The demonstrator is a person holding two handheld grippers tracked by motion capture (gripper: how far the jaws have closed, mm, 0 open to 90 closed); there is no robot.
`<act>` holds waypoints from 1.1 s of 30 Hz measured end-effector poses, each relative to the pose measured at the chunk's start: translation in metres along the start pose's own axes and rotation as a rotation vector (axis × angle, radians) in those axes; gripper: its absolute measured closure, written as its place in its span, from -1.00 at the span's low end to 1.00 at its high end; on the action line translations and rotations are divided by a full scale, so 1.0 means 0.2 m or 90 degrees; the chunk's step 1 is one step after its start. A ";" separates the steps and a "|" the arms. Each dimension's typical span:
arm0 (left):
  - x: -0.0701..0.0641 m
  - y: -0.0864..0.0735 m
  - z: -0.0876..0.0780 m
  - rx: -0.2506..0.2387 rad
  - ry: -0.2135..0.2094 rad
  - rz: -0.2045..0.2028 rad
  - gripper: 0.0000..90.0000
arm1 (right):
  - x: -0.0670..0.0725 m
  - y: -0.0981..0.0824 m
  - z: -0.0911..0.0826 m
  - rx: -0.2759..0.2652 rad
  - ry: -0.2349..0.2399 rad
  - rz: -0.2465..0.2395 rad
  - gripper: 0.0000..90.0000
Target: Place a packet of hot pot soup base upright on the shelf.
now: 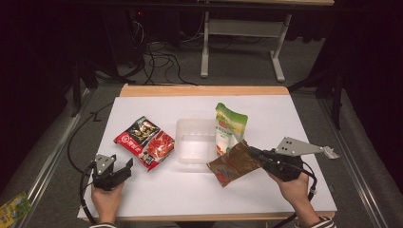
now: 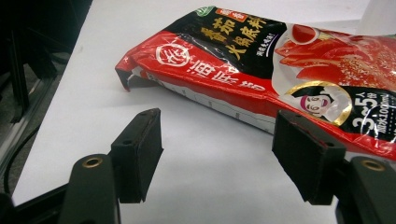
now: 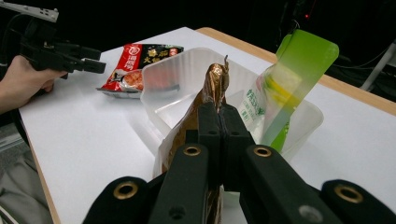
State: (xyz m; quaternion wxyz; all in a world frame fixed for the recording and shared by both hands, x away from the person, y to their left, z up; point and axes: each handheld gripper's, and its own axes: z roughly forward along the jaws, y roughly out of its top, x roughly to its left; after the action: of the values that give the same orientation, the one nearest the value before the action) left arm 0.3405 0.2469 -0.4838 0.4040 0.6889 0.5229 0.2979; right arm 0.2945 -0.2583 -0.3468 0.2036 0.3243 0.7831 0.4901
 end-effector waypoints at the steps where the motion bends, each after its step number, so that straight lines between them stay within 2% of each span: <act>1: 0.00 0.00 0.00 0.001 0.001 0.001 -0.25 | 0.00 0.01 0.00 -0.002 0.002 0.000 1.00; 8: 0.00 0.00 0.00 0.001 -0.001 0.000 -0.25 | -0.01 0.04 -0.03 -0.010 0.009 0.000 1.00; 14: -0.01 0.00 0.01 0.012 -0.001 0.017 -0.25 | -0.01 0.08 -0.02 -0.006 0.019 -0.005 1.00; 18: 0.00 0.00 0.01 0.015 0.002 0.004 -0.25 | -0.03 0.13 -0.03 -0.001 0.020 -0.013 1.00; 28: 0.00 0.00 0.01 0.009 0.005 0.003 -0.24 | -0.05 0.23 -0.08 -0.029 0.023 -0.008 1.00; 33: 0.00 0.00 0.01 0.009 0.002 -0.006 -0.24 | -0.05 0.26 -0.07 -0.027 0.028 -0.010 1.00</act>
State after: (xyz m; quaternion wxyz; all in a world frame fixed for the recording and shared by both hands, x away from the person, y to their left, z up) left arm 0.3419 0.2471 -0.4840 0.3998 0.6890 0.5285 0.2935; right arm 0.3096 -0.2575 -0.2933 0.1970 0.3026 0.7795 0.5119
